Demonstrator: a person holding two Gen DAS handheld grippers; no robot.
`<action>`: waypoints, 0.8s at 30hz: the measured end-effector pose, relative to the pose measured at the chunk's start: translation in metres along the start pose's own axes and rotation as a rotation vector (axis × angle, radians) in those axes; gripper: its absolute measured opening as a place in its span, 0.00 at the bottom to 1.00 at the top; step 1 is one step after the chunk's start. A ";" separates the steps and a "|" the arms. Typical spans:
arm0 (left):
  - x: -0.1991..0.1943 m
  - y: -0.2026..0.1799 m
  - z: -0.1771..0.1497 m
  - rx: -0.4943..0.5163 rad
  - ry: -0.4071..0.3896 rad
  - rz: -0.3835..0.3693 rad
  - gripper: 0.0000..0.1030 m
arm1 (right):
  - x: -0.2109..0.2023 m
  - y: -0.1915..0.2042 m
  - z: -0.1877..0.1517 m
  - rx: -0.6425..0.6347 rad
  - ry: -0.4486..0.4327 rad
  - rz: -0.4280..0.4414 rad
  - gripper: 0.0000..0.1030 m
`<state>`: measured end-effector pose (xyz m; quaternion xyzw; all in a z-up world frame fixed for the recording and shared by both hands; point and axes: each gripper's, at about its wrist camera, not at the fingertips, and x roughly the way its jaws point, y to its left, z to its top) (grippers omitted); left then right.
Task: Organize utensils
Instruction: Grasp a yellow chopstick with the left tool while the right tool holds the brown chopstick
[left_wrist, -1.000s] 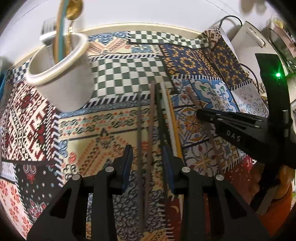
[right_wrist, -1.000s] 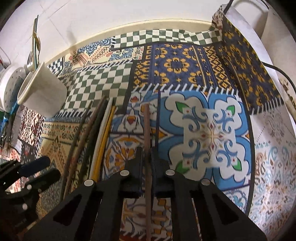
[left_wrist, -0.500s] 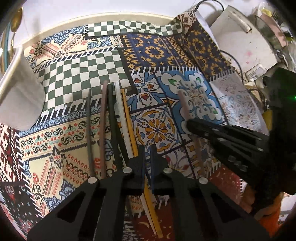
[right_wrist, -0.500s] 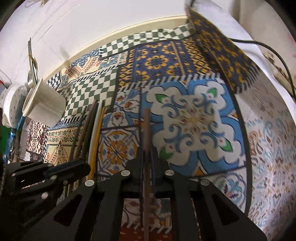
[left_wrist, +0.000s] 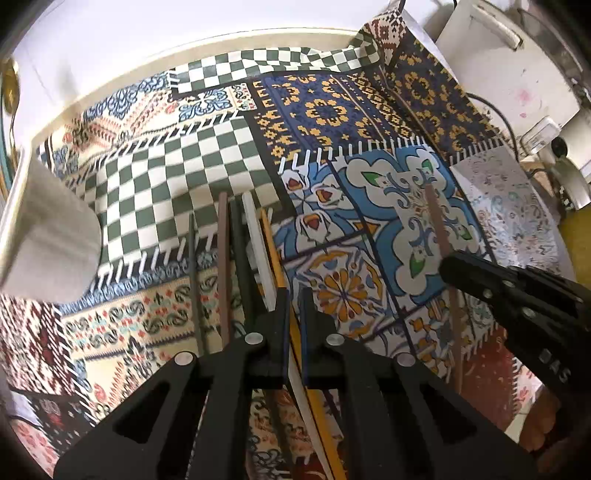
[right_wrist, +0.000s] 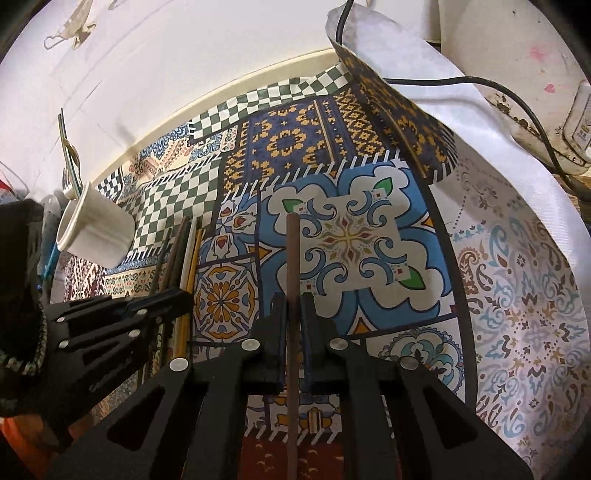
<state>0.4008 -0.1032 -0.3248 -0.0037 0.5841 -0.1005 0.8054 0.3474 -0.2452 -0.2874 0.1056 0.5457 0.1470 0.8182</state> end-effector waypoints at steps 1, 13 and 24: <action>0.000 0.000 0.002 0.001 0.005 0.004 0.03 | -0.001 0.000 0.000 0.001 -0.002 0.001 0.07; -0.001 -0.002 -0.010 -0.051 0.092 -0.010 0.04 | -0.017 -0.007 0.002 0.025 -0.038 0.011 0.07; 0.009 -0.002 0.003 -0.042 0.078 -0.063 0.04 | -0.019 -0.003 0.006 0.016 -0.052 0.018 0.07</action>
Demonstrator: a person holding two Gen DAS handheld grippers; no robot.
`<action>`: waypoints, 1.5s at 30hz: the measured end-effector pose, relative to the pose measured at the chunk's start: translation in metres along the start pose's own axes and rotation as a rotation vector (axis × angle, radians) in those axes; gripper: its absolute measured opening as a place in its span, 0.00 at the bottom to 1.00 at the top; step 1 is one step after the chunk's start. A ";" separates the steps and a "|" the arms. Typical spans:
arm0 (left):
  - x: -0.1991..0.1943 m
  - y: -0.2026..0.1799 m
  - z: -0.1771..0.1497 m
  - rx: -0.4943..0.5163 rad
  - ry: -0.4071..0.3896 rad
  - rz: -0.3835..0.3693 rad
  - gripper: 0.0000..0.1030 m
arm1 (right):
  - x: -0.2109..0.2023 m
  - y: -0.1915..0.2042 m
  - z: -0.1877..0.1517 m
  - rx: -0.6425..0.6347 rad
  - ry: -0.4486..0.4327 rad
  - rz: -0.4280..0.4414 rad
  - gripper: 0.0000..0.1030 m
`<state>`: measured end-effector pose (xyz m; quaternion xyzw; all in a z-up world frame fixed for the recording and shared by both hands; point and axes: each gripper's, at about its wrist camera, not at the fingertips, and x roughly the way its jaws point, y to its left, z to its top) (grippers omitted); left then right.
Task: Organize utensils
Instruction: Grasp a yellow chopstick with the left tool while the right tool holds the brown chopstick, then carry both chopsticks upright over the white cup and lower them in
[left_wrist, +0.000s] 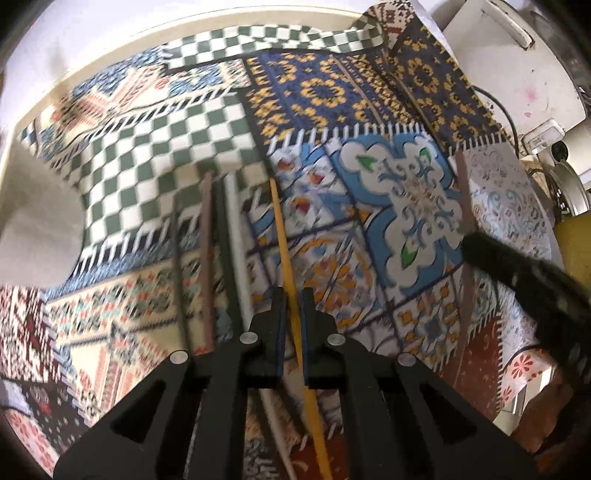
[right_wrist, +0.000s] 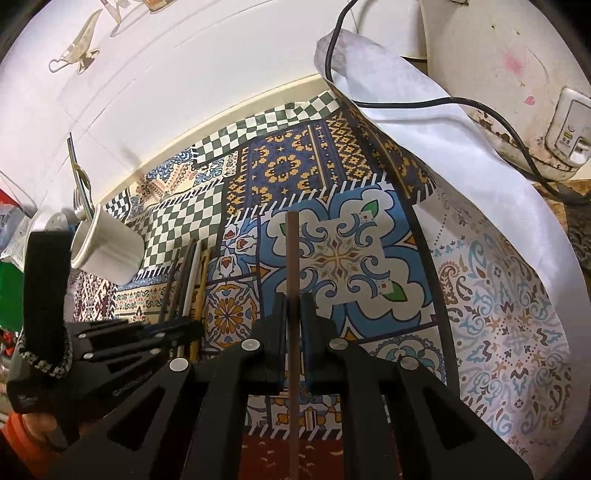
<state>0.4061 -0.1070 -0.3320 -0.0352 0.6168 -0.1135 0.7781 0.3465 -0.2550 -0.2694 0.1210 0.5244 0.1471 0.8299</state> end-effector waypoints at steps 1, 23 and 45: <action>0.002 -0.003 0.004 0.007 -0.002 -0.010 0.04 | 0.000 0.001 0.000 -0.002 0.001 0.003 0.07; -0.090 -0.017 -0.016 0.061 -0.213 -0.037 0.03 | -0.057 0.027 0.003 -0.070 -0.124 0.010 0.06; -0.235 0.015 -0.079 -0.044 -0.582 0.024 0.03 | -0.116 0.110 0.009 -0.263 -0.281 0.043 0.06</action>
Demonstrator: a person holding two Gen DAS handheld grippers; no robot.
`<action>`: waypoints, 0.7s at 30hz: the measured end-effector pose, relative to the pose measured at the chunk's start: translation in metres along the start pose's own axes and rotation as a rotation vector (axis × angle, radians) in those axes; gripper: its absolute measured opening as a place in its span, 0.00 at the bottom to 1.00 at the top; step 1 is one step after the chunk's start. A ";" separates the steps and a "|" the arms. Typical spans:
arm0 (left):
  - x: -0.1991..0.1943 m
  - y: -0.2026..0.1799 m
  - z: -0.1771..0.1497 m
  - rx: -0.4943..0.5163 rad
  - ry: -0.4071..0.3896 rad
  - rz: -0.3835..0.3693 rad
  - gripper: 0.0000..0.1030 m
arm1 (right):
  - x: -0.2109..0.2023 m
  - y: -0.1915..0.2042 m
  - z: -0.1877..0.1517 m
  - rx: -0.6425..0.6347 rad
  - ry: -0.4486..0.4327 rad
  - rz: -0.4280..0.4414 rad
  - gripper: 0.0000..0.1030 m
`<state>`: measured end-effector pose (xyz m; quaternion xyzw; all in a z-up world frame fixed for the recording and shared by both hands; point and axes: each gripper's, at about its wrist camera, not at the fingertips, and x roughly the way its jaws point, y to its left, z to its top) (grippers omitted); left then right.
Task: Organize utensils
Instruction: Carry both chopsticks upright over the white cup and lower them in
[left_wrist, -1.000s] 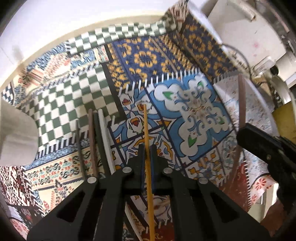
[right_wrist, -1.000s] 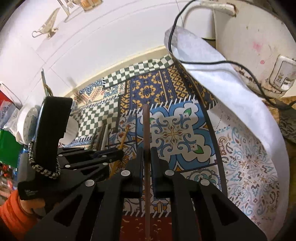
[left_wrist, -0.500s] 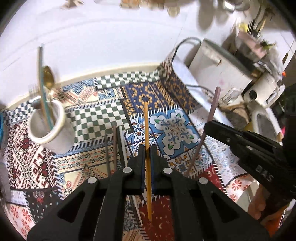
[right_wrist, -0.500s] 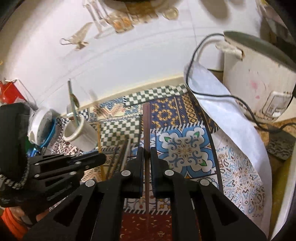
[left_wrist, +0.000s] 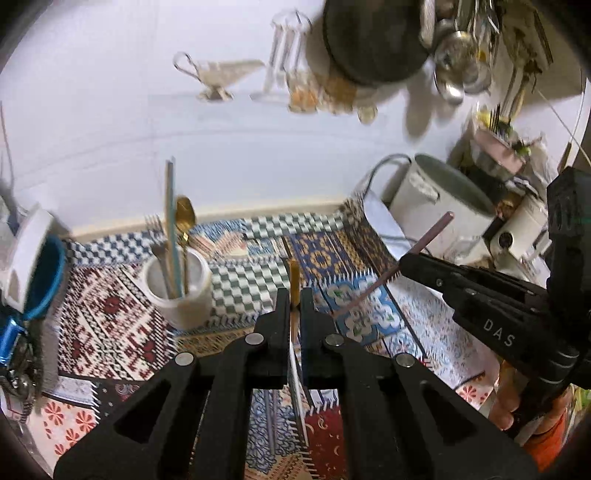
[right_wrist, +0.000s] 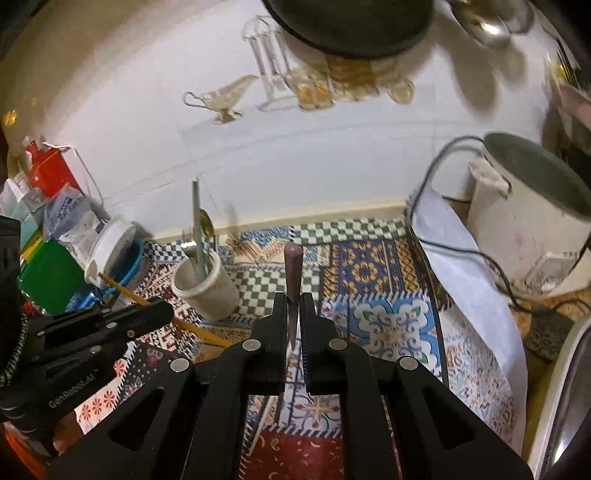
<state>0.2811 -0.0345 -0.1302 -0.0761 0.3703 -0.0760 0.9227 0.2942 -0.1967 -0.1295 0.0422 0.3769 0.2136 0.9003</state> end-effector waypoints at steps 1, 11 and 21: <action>-0.005 0.002 0.003 -0.004 -0.014 0.005 0.03 | -0.002 0.004 0.004 -0.009 -0.008 0.004 0.06; -0.045 0.032 0.032 -0.042 -0.145 0.078 0.03 | -0.005 0.035 0.040 -0.077 -0.084 0.057 0.06; -0.065 0.071 0.058 -0.094 -0.232 0.165 0.03 | 0.005 0.079 0.084 -0.168 -0.156 0.139 0.06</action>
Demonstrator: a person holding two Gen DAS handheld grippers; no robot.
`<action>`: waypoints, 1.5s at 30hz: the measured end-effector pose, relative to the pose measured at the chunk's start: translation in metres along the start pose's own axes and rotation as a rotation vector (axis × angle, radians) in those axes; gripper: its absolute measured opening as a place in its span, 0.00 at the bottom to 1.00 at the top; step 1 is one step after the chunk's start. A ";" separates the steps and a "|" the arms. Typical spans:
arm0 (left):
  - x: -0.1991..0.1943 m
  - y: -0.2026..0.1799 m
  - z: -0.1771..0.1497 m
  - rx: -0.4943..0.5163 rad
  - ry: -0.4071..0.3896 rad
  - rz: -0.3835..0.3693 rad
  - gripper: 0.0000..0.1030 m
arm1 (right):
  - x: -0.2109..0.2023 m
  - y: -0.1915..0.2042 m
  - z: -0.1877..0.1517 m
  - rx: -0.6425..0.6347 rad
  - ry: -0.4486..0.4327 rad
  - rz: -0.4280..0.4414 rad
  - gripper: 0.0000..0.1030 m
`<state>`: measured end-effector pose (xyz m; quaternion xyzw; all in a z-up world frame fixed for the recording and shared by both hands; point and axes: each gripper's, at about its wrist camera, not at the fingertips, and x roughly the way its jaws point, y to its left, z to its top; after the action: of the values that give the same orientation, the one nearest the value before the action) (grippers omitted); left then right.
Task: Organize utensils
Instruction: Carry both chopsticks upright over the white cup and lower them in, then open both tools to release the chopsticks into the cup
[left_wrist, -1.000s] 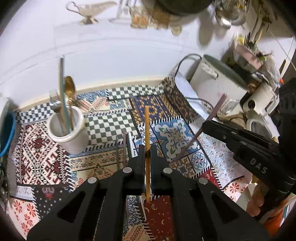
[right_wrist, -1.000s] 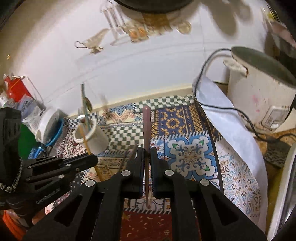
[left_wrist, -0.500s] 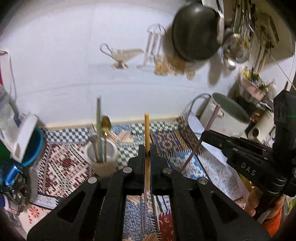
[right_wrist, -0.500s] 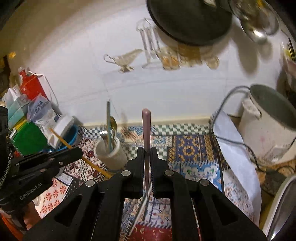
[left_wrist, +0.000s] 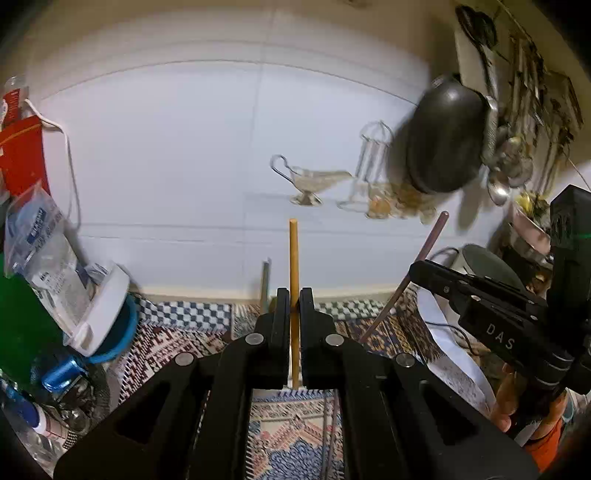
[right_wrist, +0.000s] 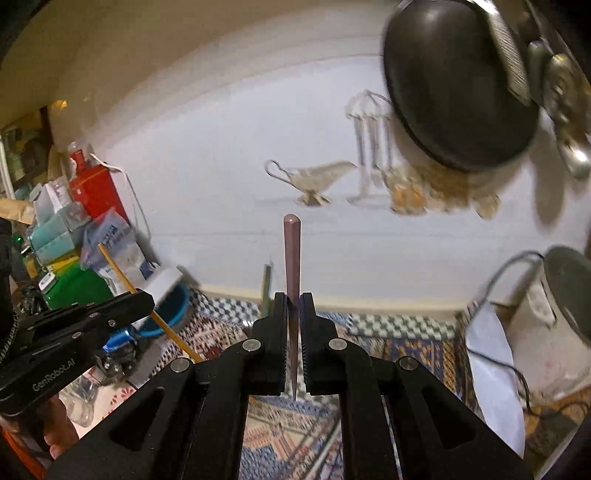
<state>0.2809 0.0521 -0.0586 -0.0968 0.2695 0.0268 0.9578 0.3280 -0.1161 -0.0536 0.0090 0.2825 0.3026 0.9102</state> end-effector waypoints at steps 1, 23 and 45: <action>0.000 0.003 0.002 -0.004 -0.004 0.004 0.03 | 0.002 0.002 0.003 -0.005 -0.004 0.007 0.06; 0.095 0.048 -0.014 -0.055 0.133 0.102 0.03 | 0.111 0.027 -0.006 -0.063 0.158 0.101 0.06; 0.114 0.051 -0.045 -0.066 0.258 0.106 0.06 | 0.137 0.022 -0.041 -0.070 0.349 0.104 0.07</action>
<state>0.3494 0.0927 -0.1645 -0.1167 0.3939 0.0734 0.9087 0.3848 -0.0280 -0.1534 -0.0609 0.4246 0.3561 0.8302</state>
